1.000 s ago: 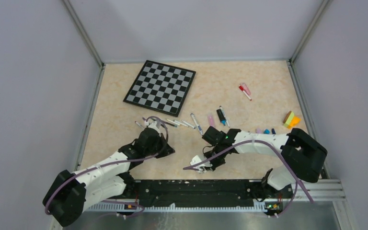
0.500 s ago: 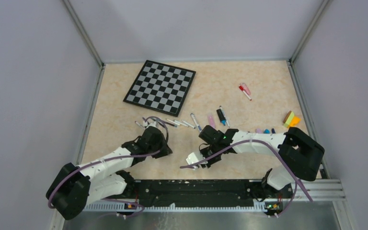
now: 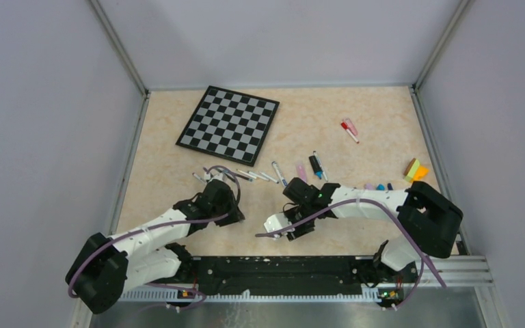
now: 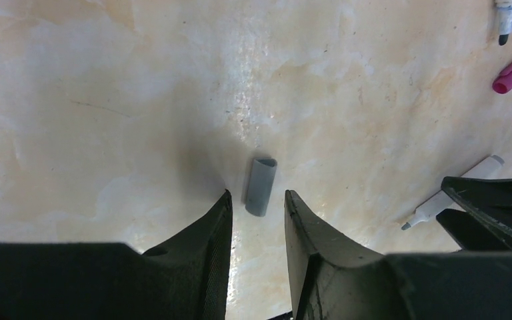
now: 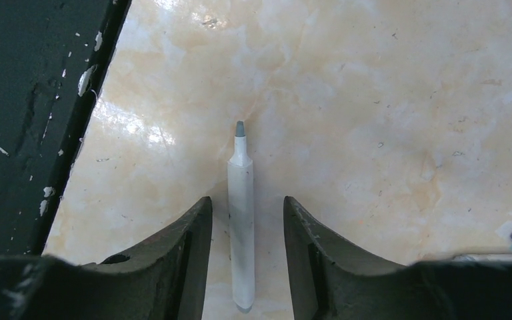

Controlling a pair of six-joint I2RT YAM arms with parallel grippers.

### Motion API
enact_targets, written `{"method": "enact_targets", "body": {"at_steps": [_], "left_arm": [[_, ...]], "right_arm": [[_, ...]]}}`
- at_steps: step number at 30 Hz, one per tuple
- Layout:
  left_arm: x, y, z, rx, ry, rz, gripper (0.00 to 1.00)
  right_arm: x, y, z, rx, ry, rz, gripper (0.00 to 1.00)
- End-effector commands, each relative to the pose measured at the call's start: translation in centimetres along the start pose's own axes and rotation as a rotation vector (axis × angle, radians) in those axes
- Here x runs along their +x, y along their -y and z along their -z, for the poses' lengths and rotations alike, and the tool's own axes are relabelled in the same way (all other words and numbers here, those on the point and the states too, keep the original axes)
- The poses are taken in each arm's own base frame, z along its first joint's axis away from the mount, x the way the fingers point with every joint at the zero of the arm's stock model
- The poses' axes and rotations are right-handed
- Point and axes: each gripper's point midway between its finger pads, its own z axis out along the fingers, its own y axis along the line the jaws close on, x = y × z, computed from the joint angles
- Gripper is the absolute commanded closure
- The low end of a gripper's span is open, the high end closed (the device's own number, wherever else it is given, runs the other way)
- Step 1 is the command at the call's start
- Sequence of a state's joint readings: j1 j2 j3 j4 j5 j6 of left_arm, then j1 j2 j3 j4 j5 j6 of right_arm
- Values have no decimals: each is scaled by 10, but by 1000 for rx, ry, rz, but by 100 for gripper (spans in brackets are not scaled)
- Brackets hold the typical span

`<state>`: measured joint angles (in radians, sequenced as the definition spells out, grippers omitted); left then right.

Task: Open the pen caps
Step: Place the pen at the center of the board, then pick up the pen from the center of the board.

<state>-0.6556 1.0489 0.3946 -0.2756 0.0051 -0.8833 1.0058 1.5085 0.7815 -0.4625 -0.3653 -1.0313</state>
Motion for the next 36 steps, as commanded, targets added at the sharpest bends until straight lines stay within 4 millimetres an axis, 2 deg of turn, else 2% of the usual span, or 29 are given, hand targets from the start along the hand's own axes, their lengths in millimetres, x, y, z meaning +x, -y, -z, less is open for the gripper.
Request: {"method": "enact_targets", "body": {"at_steps": [1, 3, 7, 11, 13, 17, 19, 25, 31, 34, 36], "left_arm": [[-12, 2, 13, -23, 32, -35, 62], [-20, 6, 20, -15, 62, -47, 59], [-39, 20, 39, 36, 147, -74, 54], [-59, 36, 61, 112, 249, -104, 47], [-67, 43, 70, 156, 300, -129, 36], [-77, 50, 80, 228, 399, -163, 8], [-79, 52, 85, 256, 432, -172, 2], [-81, 51, 90, 280, 477, -188, 1], [-80, 50, 90, 281, 475, -221, 1], [-80, 50, 91, 278, 476, -227, 1], [-79, 49, 91, 281, 478, -224, 1]], "right_arm": [[-10, 3, 13, -4, -9, -25, 53], [-16, 6, 21, 2, 0, -31, 44], [-27, 13, 48, 3, 54, -49, 42], [-33, 17, 83, -1, 140, -92, 42], [-33, 20, 100, 11, 191, -121, 42], [-24, 36, 134, 81, 344, -258, 42], [-12, 45, 150, 141, 415, -339, 42], [43, 78, 197, 409, 508, -608, 42], [124, 116, 233, 702, 521, -1000, 42], [164, 123, 250, 813, 537, -1136, 42], [184, 124, 252, 839, 534, -1205, 42]]}}
